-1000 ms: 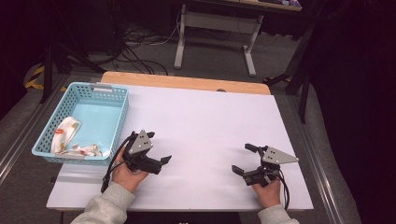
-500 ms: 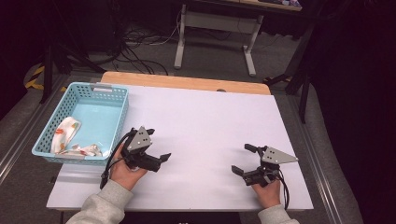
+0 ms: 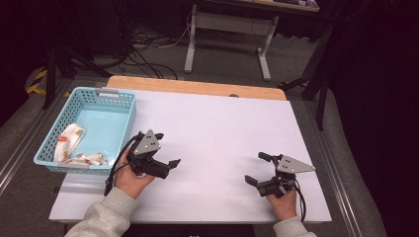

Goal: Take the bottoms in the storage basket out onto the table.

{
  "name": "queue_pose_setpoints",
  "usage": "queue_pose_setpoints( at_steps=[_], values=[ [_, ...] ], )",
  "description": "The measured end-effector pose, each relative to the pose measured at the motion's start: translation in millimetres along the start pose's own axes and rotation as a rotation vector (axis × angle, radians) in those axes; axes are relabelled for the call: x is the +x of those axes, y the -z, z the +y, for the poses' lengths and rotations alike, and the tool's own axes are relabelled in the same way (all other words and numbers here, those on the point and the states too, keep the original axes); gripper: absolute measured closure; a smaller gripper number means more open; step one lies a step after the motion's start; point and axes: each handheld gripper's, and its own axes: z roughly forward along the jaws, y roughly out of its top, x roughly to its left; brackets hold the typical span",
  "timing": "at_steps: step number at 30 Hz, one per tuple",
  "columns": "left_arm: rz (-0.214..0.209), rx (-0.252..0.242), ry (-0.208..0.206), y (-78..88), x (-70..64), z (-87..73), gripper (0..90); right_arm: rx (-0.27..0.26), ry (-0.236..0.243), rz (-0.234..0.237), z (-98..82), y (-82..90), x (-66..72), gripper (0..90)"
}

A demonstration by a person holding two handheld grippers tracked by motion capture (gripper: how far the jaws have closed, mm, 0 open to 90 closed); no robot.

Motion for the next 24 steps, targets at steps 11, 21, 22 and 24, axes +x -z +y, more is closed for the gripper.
queue_pose_setpoints(
  at_steps=[11,21,22,24],
  values=[
    [0.0,0.003,0.0,6.6,5.1,7.3,3.8,0.001,-0.001,0.0,-0.1,-0.2,-0.3,0.1],
    [-0.001,0.008,-0.005,14.0,10.7,14.1,4.5,0.0,-0.006,0.003,-0.5,-0.3,-0.6,0.2],
    [0.001,0.01,-0.005,15.4,11.5,14.8,4.6,0.0,-0.005,0.003,-0.5,-0.4,-0.5,0.2],
    [0.004,0.01,-0.007,16.6,12.4,15.5,4.6,0.001,-0.005,0.003,-0.5,-0.5,-0.5,0.2]
  ],
)
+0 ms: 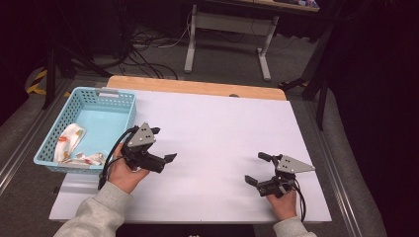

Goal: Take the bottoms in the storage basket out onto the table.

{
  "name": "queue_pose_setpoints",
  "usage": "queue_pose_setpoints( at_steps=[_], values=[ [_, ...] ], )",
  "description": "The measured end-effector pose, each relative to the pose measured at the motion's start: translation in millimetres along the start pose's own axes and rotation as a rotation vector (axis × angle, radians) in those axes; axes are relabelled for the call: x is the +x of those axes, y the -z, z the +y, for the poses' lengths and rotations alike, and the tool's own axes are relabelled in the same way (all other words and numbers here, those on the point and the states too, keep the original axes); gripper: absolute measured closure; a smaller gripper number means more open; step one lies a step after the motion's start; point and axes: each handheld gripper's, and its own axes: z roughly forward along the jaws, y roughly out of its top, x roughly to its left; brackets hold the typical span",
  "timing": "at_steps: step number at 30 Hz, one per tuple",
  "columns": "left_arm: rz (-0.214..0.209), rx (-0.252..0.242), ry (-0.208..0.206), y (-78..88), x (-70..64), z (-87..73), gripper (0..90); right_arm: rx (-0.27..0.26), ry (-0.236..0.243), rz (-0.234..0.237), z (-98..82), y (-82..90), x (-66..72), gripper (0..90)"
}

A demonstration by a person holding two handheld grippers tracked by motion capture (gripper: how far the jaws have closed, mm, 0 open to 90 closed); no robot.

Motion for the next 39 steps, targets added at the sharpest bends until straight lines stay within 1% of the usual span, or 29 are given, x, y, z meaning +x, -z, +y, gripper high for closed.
queue_pose_setpoints(
  at_steps=[9,10,11,15,18,19,20,24,26,31,37,38,39],
  values=[
    [0.019,0.012,-0.001,13.4,8.7,3.9,5.3,0.0,0.0,0.002,-0.1,-0.1,0.0,0.2],
    [0.026,0.012,-0.003,15.6,10.4,4.3,5.4,0.0,0.001,0.002,0.0,-0.1,0.1,0.3],
    [0.028,0.01,0.004,19.9,13.1,4.7,5.4,0.001,0.001,0.002,0.0,-0.2,0.2,0.3],
    [0.038,0.012,0.005,26.2,17.3,5.8,5.3,0.003,0.002,0.001,0.0,-0.4,0.3,0.3],
    [0.055,0.018,0.003,34.4,23.1,7.0,5.3,0.003,0.002,0.001,0.0,-0.4,0.3,0.3],
    [0.055,0.018,0.003,34.4,23.1,7.0,5.3,0.003,0.002,0.001,0.0,-0.4,0.3,0.3],
    [0.064,0.022,0.004,38.3,26.5,6.9,5.3,0.004,0.002,0.002,0.0,-0.5,0.4,0.3],
    [0.078,0.031,0.007,43.6,31.4,6.9,5.4,0.005,0.003,0.002,0.0,-0.6,0.4,0.3],
    [0.092,0.04,0.004,49.0,36.3,7.2,5.3,0.006,0.002,0.003,0.0,-0.8,0.4,0.3],
    [0.111,0.045,0.006,56.0,42.3,7.4,5.3,0.008,0.004,0.004,0.0,-1.0,0.5,0.3],
    [0.134,0.066,0.016,65.0,51.0,5.1,5.3,0.011,0.004,0.005,-0.1,-1.5,0.5,0.3],
    [0.133,0.061,0.028,67.4,53.2,3.5,5.3,0.011,0.006,0.008,0.0,-1.6,0.7,0.4],
    [0.133,0.061,0.028,67.4,53.2,3.5,5.3,0.011,0.006,0.008,0.0,-1.6,0.7,0.4]
  ],
)
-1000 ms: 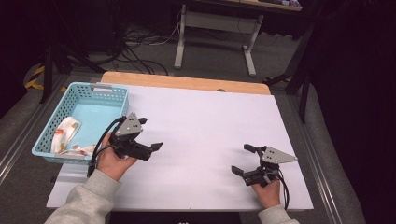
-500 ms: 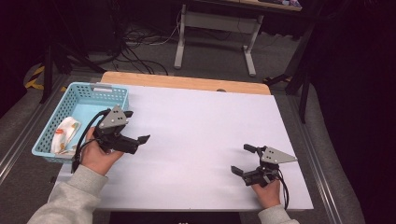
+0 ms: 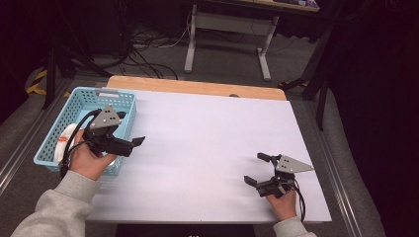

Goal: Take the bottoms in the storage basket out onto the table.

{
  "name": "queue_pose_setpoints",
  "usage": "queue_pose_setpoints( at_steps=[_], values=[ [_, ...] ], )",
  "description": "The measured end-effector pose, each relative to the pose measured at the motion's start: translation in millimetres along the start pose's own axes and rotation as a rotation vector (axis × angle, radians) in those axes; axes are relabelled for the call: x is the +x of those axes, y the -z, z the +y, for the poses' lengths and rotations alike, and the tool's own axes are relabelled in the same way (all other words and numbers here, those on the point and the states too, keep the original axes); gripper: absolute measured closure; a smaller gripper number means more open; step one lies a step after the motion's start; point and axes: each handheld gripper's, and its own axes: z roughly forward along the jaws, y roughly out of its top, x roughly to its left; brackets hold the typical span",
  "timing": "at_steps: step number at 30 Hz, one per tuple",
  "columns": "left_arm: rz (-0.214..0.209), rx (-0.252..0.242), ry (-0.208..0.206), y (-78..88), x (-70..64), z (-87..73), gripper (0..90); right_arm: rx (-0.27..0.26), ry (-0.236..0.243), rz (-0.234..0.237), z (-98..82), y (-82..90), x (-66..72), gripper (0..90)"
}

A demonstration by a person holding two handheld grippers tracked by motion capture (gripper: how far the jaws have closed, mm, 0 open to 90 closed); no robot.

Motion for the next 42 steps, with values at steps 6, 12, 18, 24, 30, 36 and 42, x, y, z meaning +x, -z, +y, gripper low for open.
queue_pose_setpoints(
  at_steps=[6,12,18,24,30,36,42],
  values=[
    [0.005,0.001,0.029,6.7,10.0,-5.3,5.3,0.002,0.005,0.0,0.2,-0.2,0.8,0.4],
    [0.03,0.015,0.039,14.6,18.6,-9.7,5.3,0.006,0.006,0.0,0.1,-0.5,1.1,0.4],
    [0.054,0.033,0.045,22.4,26.9,-14.1,5.4,0.009,0.004,-0.002,-0.1,-0.7,1.1,0.4],
    [0.077,0.045,0.057,30.4,35.8,-18.8,5.4,0.01,0.003,-0.003,-0.2,-0.8,1.2,0.4],
    [0.107,0.054,0.073,40.1,43.8,-23.3,5.3,0.014,0.004,-0.002,-0.2,-1.3,1.0,0.4],
    [0.129,0.056,0.094,51.2,52.4,-27.7,5.4,0.018,0.003,-0.004,-0.2,-1.8,1.1,0.4],
    [0.153,0.077,0.103,57.9,58.6,-33.1,5.4,0.02,0.003,-0.005,-0.4,-2.2,1.0,0.4]
  ],
)
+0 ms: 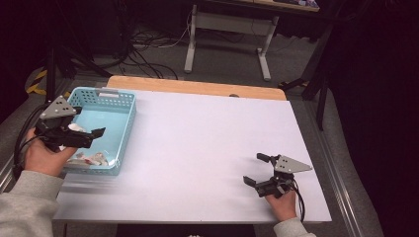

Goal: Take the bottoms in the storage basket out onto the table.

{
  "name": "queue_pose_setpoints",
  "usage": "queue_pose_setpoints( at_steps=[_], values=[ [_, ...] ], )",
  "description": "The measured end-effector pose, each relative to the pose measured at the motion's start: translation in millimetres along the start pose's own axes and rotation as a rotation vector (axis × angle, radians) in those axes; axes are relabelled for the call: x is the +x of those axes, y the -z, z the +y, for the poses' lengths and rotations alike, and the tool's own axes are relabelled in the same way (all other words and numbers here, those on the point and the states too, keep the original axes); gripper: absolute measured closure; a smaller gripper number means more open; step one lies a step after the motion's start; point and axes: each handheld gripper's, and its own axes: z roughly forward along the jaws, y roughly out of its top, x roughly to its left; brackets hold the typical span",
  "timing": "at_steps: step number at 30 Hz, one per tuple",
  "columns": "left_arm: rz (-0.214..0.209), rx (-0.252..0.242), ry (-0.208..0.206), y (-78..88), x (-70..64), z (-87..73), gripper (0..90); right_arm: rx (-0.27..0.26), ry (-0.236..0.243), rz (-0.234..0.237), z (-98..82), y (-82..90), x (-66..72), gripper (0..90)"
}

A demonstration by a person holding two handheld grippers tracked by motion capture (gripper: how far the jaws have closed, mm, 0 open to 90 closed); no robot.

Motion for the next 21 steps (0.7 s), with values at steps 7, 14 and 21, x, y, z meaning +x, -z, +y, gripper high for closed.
queue_pose_setpoints(
  at_steps=[7,14,21],
  values=[
    [0.012,0.035,0.005,0.5,8.9,-6.1,5.9,0.01,0.001,-0.005,-0.2,-0.9,0.4,0.4],
    [0.023,0.073,0.008,-1.0,14.5,-10.5,6.1,0.011,-0.001,-0.009,-0.4,-0.6,0.3,0.5],
    [0.04,0.137,0.02,-4.0,21.1,-17.2,5.2,0.011,0.0,-0.008,-0.3,-0.6,0.6,0.5]
  ],
)
